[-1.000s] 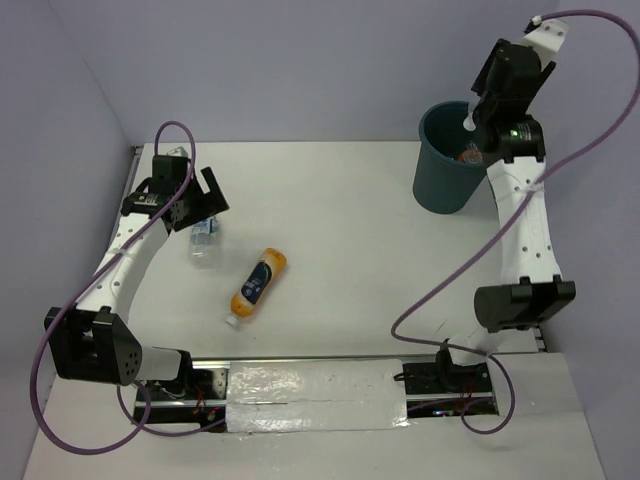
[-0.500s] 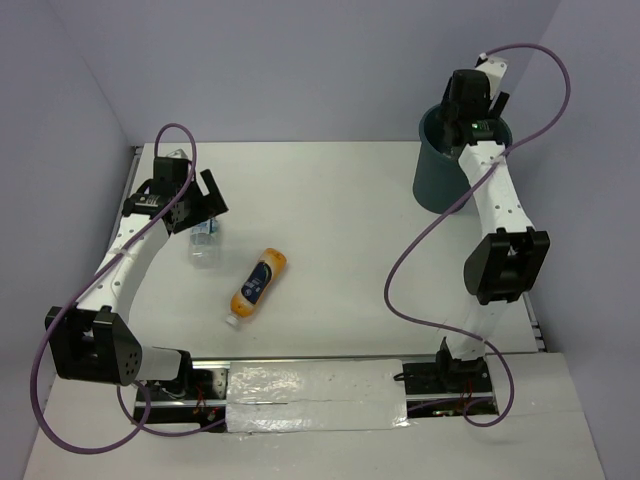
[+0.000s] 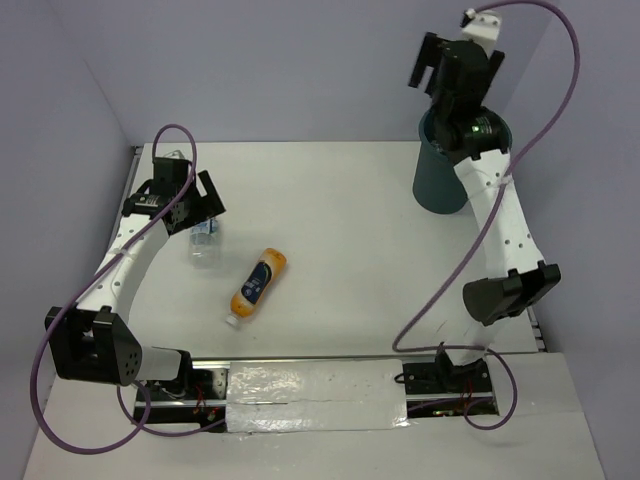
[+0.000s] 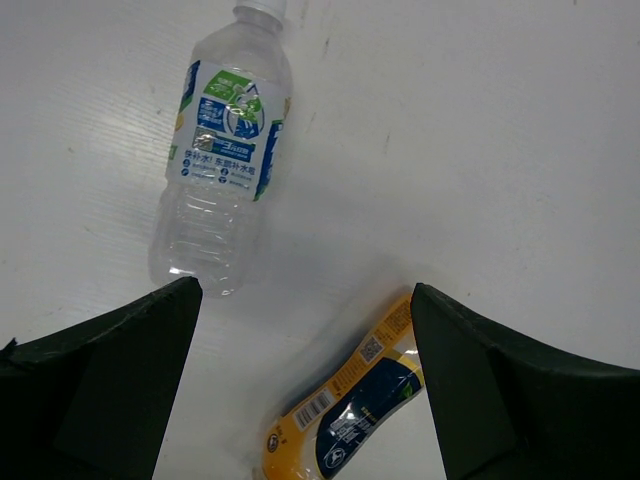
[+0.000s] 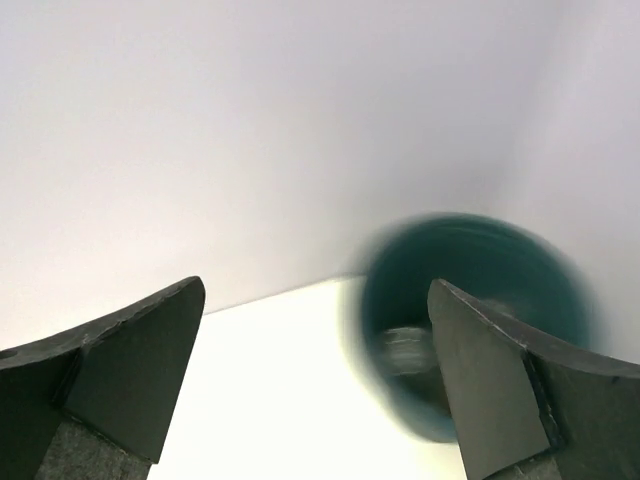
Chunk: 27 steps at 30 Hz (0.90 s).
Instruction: Put the plastic bottles in the bin
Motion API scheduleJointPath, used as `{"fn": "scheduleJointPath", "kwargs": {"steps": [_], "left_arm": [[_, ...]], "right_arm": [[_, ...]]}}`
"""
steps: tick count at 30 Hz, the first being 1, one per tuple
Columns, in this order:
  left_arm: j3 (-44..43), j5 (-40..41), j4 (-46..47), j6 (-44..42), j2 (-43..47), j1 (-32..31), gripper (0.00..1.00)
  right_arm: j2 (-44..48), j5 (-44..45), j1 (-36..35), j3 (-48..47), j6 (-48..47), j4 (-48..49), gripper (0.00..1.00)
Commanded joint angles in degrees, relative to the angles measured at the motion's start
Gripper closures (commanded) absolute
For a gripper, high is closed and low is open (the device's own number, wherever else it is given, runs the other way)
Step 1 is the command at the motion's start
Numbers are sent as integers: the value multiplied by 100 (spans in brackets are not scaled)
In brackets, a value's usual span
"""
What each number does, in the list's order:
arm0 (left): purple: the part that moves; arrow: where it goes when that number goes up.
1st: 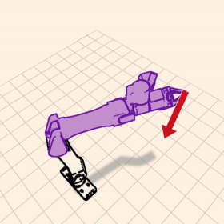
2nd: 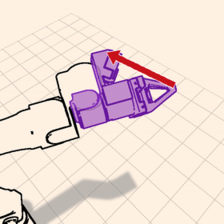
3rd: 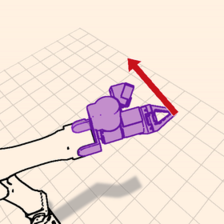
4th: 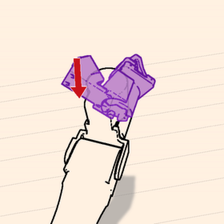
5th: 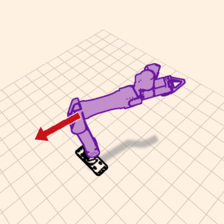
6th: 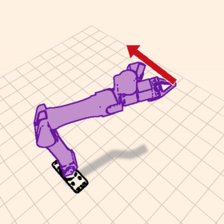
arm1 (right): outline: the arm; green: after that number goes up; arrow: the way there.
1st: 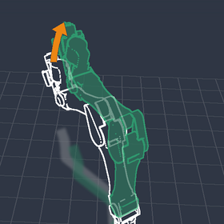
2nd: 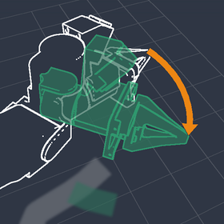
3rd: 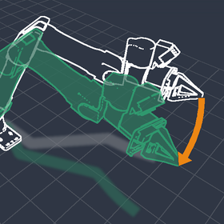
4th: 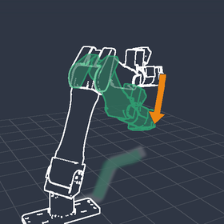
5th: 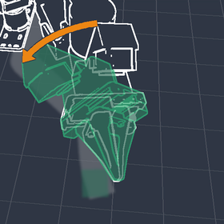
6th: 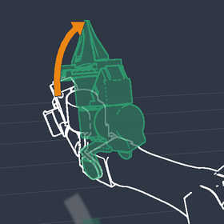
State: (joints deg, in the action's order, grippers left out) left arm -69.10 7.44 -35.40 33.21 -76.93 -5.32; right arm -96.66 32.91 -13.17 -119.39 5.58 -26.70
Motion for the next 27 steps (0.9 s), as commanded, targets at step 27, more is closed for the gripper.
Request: {"fn": "scheduleJointPath", "kwargs": {"steps": [27], "left_arm": [[-350,583,-530,168,292,778,1]], "right_arm": [[-396,-3395,-4159,5006,6139,2310,1]]}}
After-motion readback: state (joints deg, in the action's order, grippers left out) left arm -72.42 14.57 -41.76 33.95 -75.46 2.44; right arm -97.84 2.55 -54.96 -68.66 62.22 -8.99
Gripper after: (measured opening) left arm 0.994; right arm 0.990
